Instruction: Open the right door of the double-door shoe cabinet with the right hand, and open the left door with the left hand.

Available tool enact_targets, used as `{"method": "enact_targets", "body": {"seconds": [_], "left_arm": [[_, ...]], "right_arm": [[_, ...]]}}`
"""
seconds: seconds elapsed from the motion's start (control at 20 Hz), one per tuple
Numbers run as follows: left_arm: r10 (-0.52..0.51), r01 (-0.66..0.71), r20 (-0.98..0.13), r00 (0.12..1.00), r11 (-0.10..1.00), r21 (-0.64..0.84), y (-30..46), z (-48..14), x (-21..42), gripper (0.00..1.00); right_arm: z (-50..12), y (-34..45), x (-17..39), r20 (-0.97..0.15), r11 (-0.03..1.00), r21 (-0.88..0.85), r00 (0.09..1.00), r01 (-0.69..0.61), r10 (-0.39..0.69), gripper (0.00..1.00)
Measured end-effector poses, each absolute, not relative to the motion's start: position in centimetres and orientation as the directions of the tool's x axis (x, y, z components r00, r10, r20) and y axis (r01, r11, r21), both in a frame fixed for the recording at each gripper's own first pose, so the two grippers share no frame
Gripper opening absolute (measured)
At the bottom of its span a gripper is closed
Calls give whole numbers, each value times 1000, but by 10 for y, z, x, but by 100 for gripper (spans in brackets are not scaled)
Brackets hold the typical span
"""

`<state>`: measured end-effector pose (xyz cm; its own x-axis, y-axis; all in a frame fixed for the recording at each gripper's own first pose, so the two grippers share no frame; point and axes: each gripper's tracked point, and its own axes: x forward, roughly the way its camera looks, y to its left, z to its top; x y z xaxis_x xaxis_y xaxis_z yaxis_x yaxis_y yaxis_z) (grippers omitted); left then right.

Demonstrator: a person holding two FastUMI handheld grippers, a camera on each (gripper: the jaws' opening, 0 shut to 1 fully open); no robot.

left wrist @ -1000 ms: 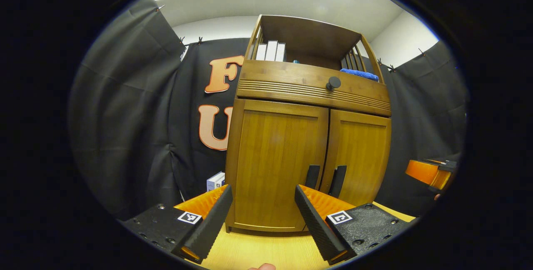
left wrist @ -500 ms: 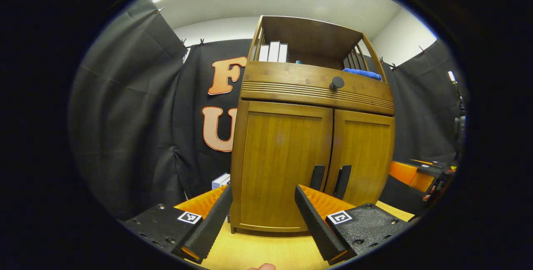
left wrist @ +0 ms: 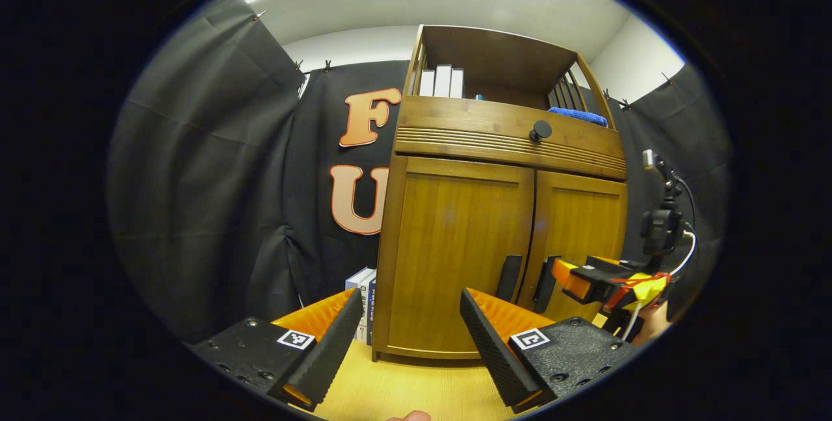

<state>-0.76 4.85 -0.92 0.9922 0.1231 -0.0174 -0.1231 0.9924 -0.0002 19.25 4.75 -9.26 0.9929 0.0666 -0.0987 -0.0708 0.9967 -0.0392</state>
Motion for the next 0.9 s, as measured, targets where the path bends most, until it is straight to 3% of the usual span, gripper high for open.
{"method": "enact_targets", "body": {"seconds": [0.15,0.2,0.25,0.3,0.4,0.45,0.5,0.55,0.65,0.85,0.9], "left_arm": [[143,-143,-23,989,990,-7,58,-12,-9,98],[144,-144,-23,989,989,-9,59,-13,-10,94],[147,-147,-22,989,989,-9,61,-14,-10,95],[150,-150,-21,988,989,-8,64,-14,-9,95],[150,-150,-19,988,989,-6,67,-13,-9,94],[148,-148,-17,989,989,-2,67,-12,-7,94],[147,-147,-13,989,989,1,68,-12,-7,94],[146,-146,-8,989,989,3,68,-11,-5,94],[138,-138,-6,990,990,5,67,-11,-3,94],[106,-106,-9,994,994,3,55,-12,-1,95],[99,-99,-6,995,995,-1,52,-12,-2,95]], "right_arm": [[-112,53,213,-119,997,-32,991,-67,62,98],[-119,53,217,-126,998,-29,990,-64,60,98],[-126,51,219,-134,998,-27,989,-60,56,89],[-131,51,225,-146,998,-26,988,-56,51,98],[-140,49,233,-165,999,-26,985,-48,43,98],[-142,49,239,-173,999,-27,984,-43,38,89],[-143,50,244,-176,999,-25,984,-35,30,95],[-143,50,242,-171,999,-30,985,-36,30,84],[-142,57,240,-164,998,-38,985,-59,52,76],[-146,62,239,-175,997,-14,982,-82,78,42],[-145,64,241,-176,996,-7,980,-92,89,40]]}}
